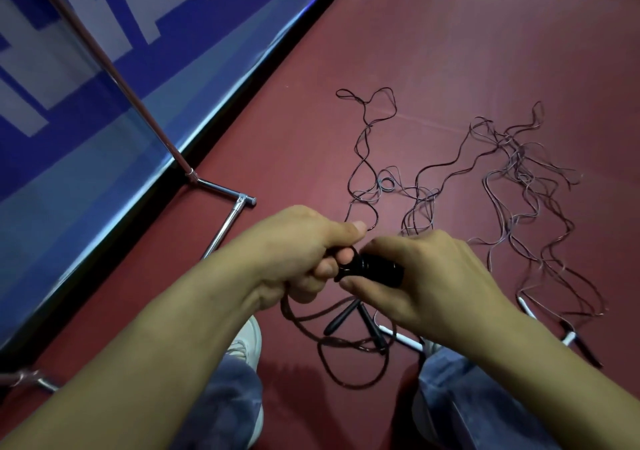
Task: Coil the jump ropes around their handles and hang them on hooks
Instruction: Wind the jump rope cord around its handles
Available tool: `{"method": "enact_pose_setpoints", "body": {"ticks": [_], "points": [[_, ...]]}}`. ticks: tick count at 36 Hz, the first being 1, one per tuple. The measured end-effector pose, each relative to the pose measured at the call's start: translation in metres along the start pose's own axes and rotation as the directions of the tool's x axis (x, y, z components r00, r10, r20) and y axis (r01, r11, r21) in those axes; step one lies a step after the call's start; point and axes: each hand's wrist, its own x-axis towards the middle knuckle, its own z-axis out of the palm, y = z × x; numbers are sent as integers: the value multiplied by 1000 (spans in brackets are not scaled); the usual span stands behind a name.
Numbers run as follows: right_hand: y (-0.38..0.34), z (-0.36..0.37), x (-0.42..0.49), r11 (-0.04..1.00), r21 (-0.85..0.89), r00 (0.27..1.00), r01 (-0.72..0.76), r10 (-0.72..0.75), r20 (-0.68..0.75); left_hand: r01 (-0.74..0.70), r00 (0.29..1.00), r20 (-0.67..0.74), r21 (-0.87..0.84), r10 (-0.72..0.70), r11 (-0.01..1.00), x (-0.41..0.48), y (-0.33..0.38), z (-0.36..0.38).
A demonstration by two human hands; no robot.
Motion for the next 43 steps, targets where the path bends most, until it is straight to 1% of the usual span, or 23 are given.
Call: {"method": "enact_pose_setpoints", "body": {"ticks": [1,3,5,7,10,13,16,17,19,22,24,27,29,31,32,33,34,35,36,38,39,40,43], "points": [[-1,-1,0,999,37,1000,-6,5,27,-27,1000,2,44,27,999,0,1,-3],[-3,-3,0,985,167,997,-35,22,79,-139,988,-31,219,149,966,1,0,-11],[-3,-4,-1,955,289,991,-68,31,132,-261,951,-48,400,305,878,3,-2,-23],[-2,-5,-2,904,412,982,-116,40,187,-362,907,-28,453,419,814,4,-4,-31],[-2,-5,-2,791,591,974,-155,21,228,-481,848,27,461,530,746,4,-6,-30],[-3,-10,-1,672,725,974,-153,-22,226,-505,842,47,421,537,754,5,-9,-23],[-3,-17,-2,632,767,989,-107,-11,147,-425,891,42,424,451,800,9,-15,-21],[-2,-18,-2,634,768,993,-89,-1,115,-400,910,53,382,412,833,10,-17,-19],[-1,-17,-3,638,769,999,-49,17,50,-372,928,87,196,362,907,13,-19,-13],[1,-15,-6,629,777,999,-8,47,-28,-286,949,121,-68,292,956,17,-22,-2],[2,-16,-7,623,782,997,16,49,-59,-187,962,155,-221,224,957,17,-24,4],[3,-16,-8,616,785,993,61,43,-111,-57,968,211,-348,137,936,14,-23,12],[3,-16,-7,573,816,987,67,82,-139,-30,971,201,-425,126,905,13,-22,17],[5,-16,-4,535,843,978,52,144,-152,-69,979,140,-457,148,887,13,-21,21],[7,-17,-2,526,850,972,37,177,-152,-132,980,80,-412,180,902,14,-22,22],[9,-18,-1,518,855,966,18,212,-149,-219,973,8,-308,233,926,15,-22,22],[12,-18,1,511,859,957,-4,251,-145,-308,951,-58,-161,303,938,15,-23,21],[15,-19,2,508,861,947,-25,288,-143,-374,922,-102,3,372,927,14,-23,19],[18,-19,4,512,858,937,-41,318,-145,-409,895,-126,155,428,900,13,-23,18],[22,-19,5,539,840,926,-61,344,-153,-417,848,-146,410,510,811,10,-23,16],[24,-19,5,553,830,924,-67,348,-157,-408,830,-140,509,541,758,8,-23,16],[24,-18,5,564,823,923,-71,349,-161,-401,819,-124,573,560,714,5,-23,17],[22,-13,4,585,808,922,-75,350,-168,-394,819,-72,652,570,648,-1,-22,21]]}}
